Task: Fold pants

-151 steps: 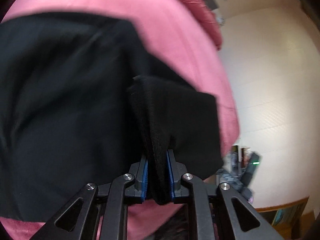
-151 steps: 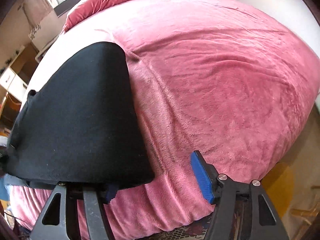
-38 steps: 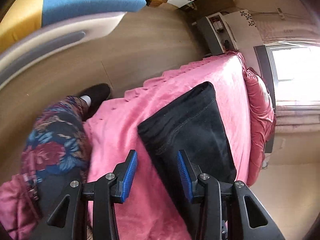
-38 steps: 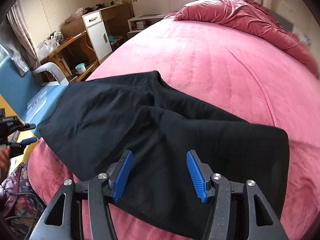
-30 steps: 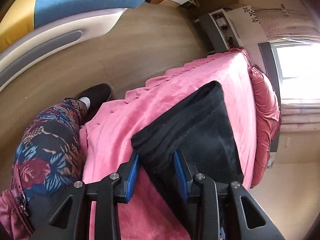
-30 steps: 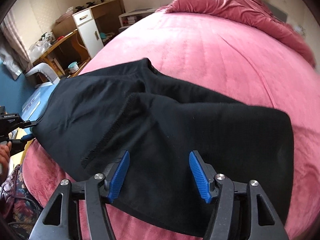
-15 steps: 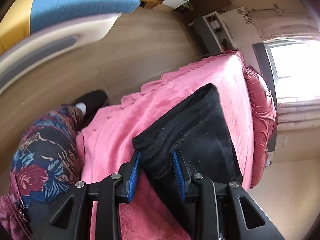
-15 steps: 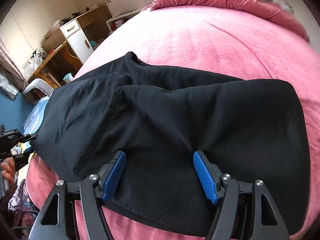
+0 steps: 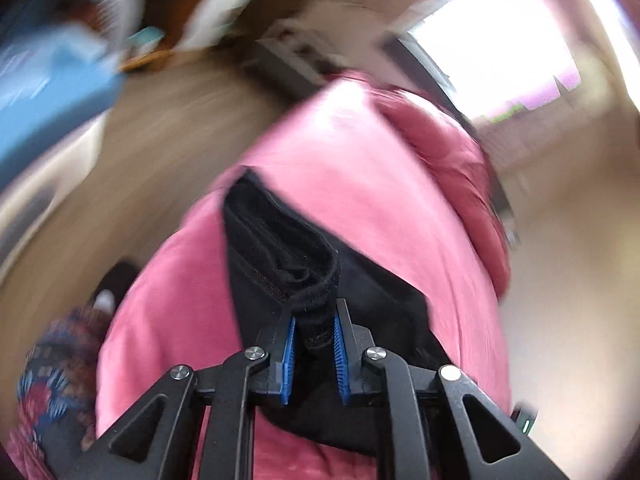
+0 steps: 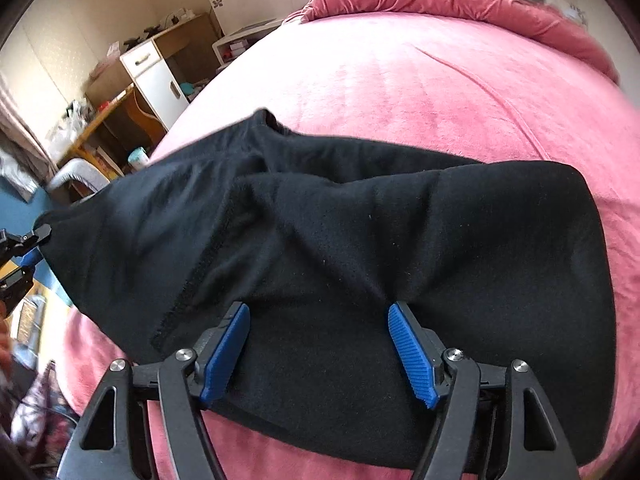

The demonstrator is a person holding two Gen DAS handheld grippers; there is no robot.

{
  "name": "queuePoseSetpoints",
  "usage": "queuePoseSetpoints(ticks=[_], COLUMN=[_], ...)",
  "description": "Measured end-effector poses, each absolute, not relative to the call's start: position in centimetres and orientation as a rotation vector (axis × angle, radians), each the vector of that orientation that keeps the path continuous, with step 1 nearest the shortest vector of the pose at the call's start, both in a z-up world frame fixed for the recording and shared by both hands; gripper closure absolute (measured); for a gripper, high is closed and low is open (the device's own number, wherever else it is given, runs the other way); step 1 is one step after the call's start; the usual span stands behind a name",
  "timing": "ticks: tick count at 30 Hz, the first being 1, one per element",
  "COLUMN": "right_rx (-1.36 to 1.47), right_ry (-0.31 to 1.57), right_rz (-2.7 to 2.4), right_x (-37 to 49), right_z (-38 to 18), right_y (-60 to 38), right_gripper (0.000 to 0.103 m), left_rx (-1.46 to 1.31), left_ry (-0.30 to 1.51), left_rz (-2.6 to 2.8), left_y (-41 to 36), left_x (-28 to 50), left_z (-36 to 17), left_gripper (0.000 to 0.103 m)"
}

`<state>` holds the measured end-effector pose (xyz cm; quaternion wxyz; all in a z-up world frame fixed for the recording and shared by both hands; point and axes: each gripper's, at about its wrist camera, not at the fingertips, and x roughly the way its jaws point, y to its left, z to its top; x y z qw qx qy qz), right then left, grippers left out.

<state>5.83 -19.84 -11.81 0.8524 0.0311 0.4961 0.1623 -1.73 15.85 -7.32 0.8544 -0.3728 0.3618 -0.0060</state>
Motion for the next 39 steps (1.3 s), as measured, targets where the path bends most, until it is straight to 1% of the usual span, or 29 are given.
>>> queuePoseSetpoints(ticks=[4,8,14,21,27,28,29,30,31,32,33,35,39], right_rx=[0.144,0.254,0.346,0.299,0.168,0.148,0.12,0.09,0.059,0.033,0.012,-0.005,-0.012], right_ry=[0.977,0.971,1.052,1.134,1.191,1.198,1.202,1.204,1.206,1.207,1.203,1.198,1.191], right_rz=[0.382,0.554,0.822,0.914,0.906,0.906,0.907,0.903,0.898,0.894,0.888,0.887,0.876], right_x=[5.6,6.4,8.9,12.4,14.7,14.9,15.0,15.1,15.1,15.2,15.3,15.3,15.0], right_z=[-9.2,-7.0,-6.6,-7.3,-8.2,-8.4,-8.5,-8.5,-8.7,-8.9,-9.0,-9.2,-9.4], right_y=[-21.0,-20.6,-16.6,-11.7,-8.5,-8.1,-7.6,-7.2,-6.8,-6.4,-6.2,-6.0,-6.3], right_gripper=[0.031,0.031,0.03,0.03,0.03,0.034,0.044,0.051,0.064,0.075,0.08,0.085,0.088], left_rx=[-0.608,-0.429,-0.278,-0.178,-0.116,-0.112,-0.111,-0.107,-0.103,-0.098,-0.095,-0.096,-0.086], left_ry=[0.761,0.792,0.842,0.867,0.877,0.877,0.878,0.88,0.88,0.881,0.881,0.885,0.896], left_rz=[-0.211,-0.339,-0.415,-0.416,-0.419,-0.419,-0.419,-0.418,-0.415,-0.413,-0.411,-0.409,-0.412], left_y=[10.7,5.9,1.7,0.2,-0.8,-0.9,-0.9,-1.1,-1.1,-1.2,-1.3,-1.3,-1.6], left_x=[-0.2,0.4,0.4,-0.1,0.0,0.0,0.1,0.3,0.6,0.7,0.6,0.5,0.6], left_z=[-5.3,-4.9,-5.6,-6.0,-6.1,-6.1,-6.1,-6.1,-6.0,-6.0,-6.0,-6.1,-6.0], left_gripper=[0.087,0.087,0.087,0.087,0.087,0.087,0.087,0.087,0.087,0.087,0.087,0.087,0.087])
